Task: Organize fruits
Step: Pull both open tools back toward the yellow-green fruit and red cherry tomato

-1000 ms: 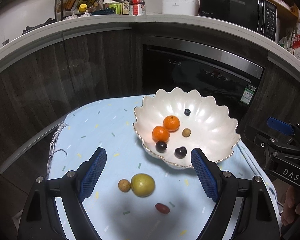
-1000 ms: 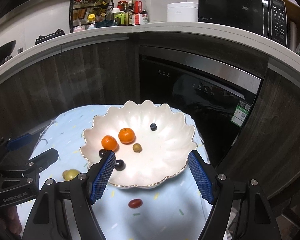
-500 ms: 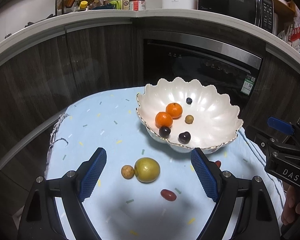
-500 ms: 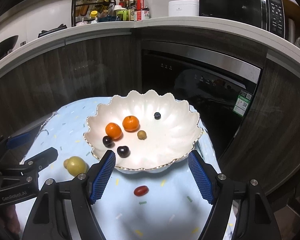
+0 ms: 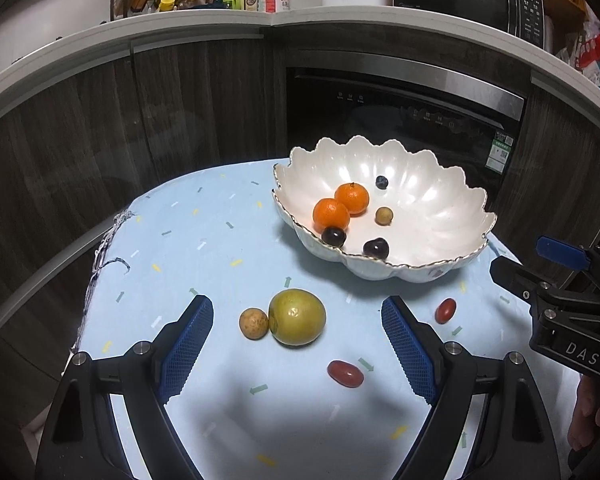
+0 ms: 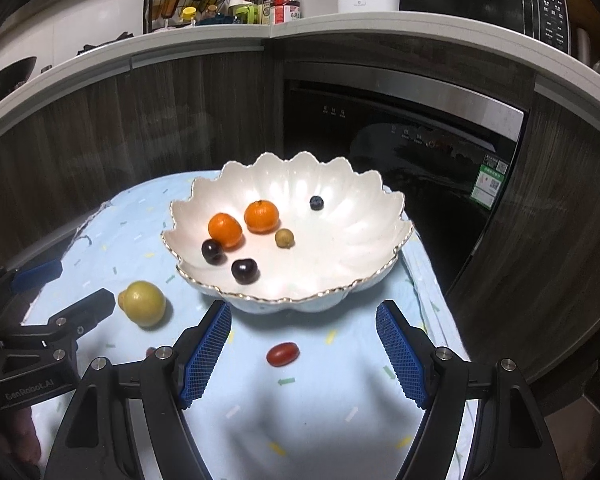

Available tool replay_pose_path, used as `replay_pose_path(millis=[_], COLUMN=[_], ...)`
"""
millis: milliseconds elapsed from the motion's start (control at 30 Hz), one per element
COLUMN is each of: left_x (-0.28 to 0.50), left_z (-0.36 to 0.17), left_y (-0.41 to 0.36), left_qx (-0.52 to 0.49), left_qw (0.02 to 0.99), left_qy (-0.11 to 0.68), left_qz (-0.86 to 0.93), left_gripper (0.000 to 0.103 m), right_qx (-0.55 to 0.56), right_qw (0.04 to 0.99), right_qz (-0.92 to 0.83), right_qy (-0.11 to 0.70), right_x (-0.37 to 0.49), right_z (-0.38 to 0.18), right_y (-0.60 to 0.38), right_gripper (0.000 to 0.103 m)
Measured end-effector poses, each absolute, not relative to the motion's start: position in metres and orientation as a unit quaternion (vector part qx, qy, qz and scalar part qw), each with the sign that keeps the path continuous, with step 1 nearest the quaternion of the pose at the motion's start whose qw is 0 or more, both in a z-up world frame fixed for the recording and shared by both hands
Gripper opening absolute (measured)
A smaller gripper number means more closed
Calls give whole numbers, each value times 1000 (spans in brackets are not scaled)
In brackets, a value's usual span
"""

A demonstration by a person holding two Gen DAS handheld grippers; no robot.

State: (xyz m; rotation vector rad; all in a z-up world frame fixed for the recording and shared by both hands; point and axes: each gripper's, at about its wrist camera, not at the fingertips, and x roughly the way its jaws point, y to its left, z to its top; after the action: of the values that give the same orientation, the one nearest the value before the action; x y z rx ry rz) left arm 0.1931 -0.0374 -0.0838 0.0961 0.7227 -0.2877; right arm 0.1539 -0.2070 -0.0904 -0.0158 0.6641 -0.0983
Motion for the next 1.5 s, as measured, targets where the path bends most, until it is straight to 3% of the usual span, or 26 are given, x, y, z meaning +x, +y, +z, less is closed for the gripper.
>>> replay_pose_path(millis=[567,1267,1500], left_x=[211,239,245], left_z=[-111,-141,-149], left_y=[-53,-62,-64], left_qx=[80,72,83], left_qw=[917,900,897], left_qy=[355,390,397], left_qz=[-161,-180,-178], left_gripper=[86,77,69], right_qx=[-2,8,9], right_qw=[935,923,921], right_qz=[-42,-30,-25], right_qy=[353,384,388], right_x=[167,191,195], right_z=[-124,-153,-158], right_y=[-212,-215,-215], right_gripper=[76,76,75])
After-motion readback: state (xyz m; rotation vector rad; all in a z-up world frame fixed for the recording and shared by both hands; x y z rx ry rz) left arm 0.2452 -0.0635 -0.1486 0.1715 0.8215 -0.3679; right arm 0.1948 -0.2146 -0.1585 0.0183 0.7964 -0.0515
